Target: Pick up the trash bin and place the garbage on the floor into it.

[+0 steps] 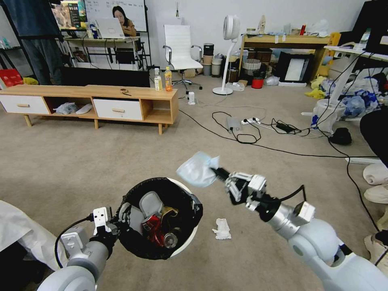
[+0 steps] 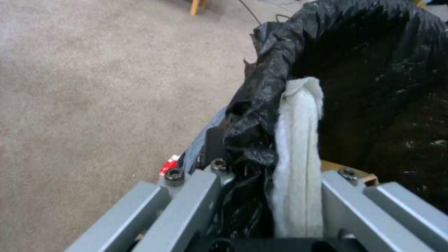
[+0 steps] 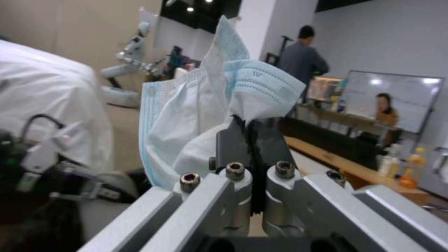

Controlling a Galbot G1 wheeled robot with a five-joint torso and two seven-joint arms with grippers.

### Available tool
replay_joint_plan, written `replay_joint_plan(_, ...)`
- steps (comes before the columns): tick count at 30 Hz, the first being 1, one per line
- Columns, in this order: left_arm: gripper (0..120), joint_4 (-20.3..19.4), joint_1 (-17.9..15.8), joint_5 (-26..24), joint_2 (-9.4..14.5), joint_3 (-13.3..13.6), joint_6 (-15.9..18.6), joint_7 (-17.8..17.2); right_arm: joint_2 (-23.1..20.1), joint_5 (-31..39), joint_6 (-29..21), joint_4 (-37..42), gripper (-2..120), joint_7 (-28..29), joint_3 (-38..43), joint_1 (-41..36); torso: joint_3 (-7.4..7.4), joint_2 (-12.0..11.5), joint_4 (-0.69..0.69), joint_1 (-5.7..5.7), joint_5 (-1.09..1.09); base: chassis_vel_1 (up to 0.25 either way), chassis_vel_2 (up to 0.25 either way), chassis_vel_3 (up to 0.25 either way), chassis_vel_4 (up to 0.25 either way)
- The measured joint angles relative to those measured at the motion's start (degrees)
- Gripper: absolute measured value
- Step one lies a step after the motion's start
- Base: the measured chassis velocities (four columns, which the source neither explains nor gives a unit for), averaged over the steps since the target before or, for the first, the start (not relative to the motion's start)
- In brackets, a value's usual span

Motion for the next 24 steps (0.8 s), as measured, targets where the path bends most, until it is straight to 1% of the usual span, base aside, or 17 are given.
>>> replay_joint_plan(1,6,0.0,0.0,0.0,0.0,0.0,0.0,0.0,0.0,0.0,0.0,0.0,0,0.0,0.0,0.0,0.0,0.0,0.0,0.0,0.0,0.0,0.0,0.0,0.0)
replay_joint_plan(3,6,0.1,0.0,0.0,-0.1,0.4,0.0,0.0,-0.8,0.7,-0.1,-0.1,0,-0.2,-3.2,1.1,0.0,0.0,0.01,0.0,0.0,0.0,0.0,0.0,0.0)
replay_joint_plan(6,6,0.1,0.2,0.1,-0.2,0.9,0.0,0.0,-1.1,0.6,-0.2,-0.5,0,-0.6,-5.5,1.9,0.0,0.0,0.0,0.0,0.0,0.0,0.0,0.0,0.0)
replay_joint_plan(11,6,0.2,0.4,0.2,-0.4,1.4,0.1,0.0,-0.8,0.6,-0.3,-1.9,0,-0.6,-8.6,3.0,0.0,0.0,0.0,0.0,0.0,0.0,0.0,0.0,0.0)
replay_joint_plan(13,6,0.5,0.4,0.3,-0.4,1.6,0.1,-0.1,-0.1,0.8,-1.0,-3.5,0,-0.3,-10.8,4.2,0.0,0.0,0.0,0.0,0.0,0.0,0.0,0.0,0.0)
replay_joint_plan(16,6,0.7,0.4,0.4,-0.4,1.7,0.2,-0.1,0.3,0.9,-1.1,-4.2,0,-0.2,-11.7,4.7,0.0,0.0,0.0,0.0,0.0,0.0,0.0,0.0,0.0)
replay_joint_plan(18,6,1.0,0.1,0.4,-0.6,2.2,0.3,-0.4,2.0,1.6,-1.7,-6.9,0,0.3,-14.9,6.4,0.0,0.0,0.01,0.0,0.01,0.0,0.0,0.0,0.0)
replay_joint_plan(21,6,1.2,0.0,0.3,-0.7,2.5,0.4,-0.5,2.9,2.0,-2.2,-8.3,0,0.8,-17.2,7.3,0.0,0.0,0.0,0.0,0.0,0.0,0.0,0.0,0.0)
replay_joint_plan(24,6,1.3,-0.1,0.0,-0.5,2.3,0.4,-0.5,3.4,2.1,-2.5,-9.3,0,1.0,-18.8,8.1,0.0,0.0,0.0,0.0,0.0,0.0,0.0,0.0,0.0)
